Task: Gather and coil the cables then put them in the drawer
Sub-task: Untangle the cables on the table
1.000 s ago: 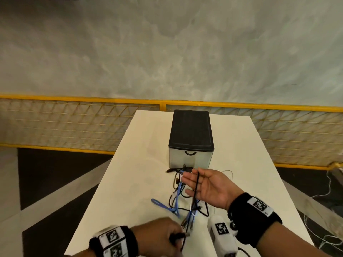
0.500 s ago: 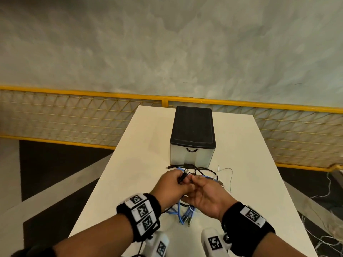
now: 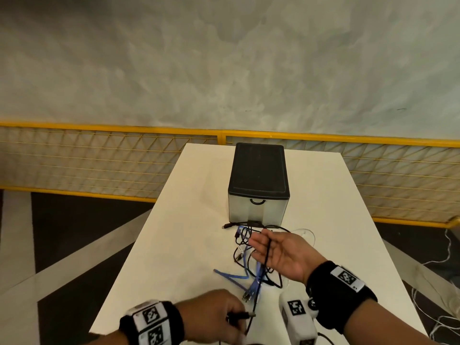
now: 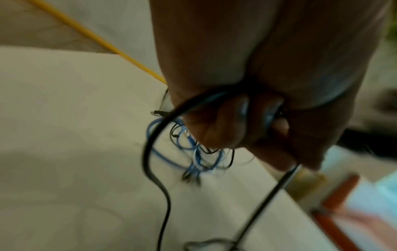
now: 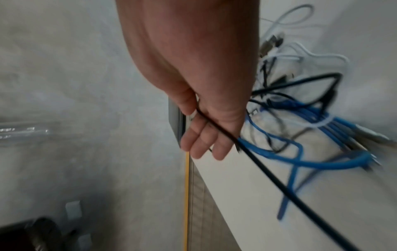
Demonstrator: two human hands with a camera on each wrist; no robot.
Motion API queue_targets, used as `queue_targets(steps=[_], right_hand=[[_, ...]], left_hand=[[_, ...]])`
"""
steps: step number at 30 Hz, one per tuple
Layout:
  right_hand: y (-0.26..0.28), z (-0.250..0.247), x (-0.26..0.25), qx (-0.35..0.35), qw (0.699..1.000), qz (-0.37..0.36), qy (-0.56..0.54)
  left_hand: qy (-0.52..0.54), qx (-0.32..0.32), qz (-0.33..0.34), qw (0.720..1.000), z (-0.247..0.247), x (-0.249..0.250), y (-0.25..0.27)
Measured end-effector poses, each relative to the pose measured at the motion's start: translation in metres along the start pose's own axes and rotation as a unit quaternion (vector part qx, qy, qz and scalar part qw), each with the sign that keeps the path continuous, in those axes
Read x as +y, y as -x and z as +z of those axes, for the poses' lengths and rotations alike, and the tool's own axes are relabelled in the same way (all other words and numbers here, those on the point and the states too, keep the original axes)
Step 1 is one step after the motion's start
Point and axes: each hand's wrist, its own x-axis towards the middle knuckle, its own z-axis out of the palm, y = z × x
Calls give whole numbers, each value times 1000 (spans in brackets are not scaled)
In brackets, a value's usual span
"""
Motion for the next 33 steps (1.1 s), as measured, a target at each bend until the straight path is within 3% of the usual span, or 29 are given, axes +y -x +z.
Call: queue_targets(steps=[4,6,8,9,15,17,22,29,33], right_hand=[[-2,2,2,2,999,4,32],[-1,2,10,-19,999,7,42],[2,4,20,-42,998,14,40],[4,6,24,-53,998,14,38],[11,10,35,-86,996,-8,36],[14,8,31,-76,996,-4,55],[11,8,21,-49,999,10,7],[-1,13,29,-6,1000,21,22],[-6,18,38,18,1000,19,11]], left_hand=[[7,10,-24,1000,-6,-7,13],[35,99,3,994,-10,-1,9],[138,238,20,961,-13,9,-4],[177,278,15,944,-15,15,-12],[270,306,0,913,-15,29,-47],[256,282,2,925,-14,32,-44],[137,127,9,982,-4,34,-19],[86,-6,-59,995,-12,16,21],[0,-54,-50,997,-23,23,30]])
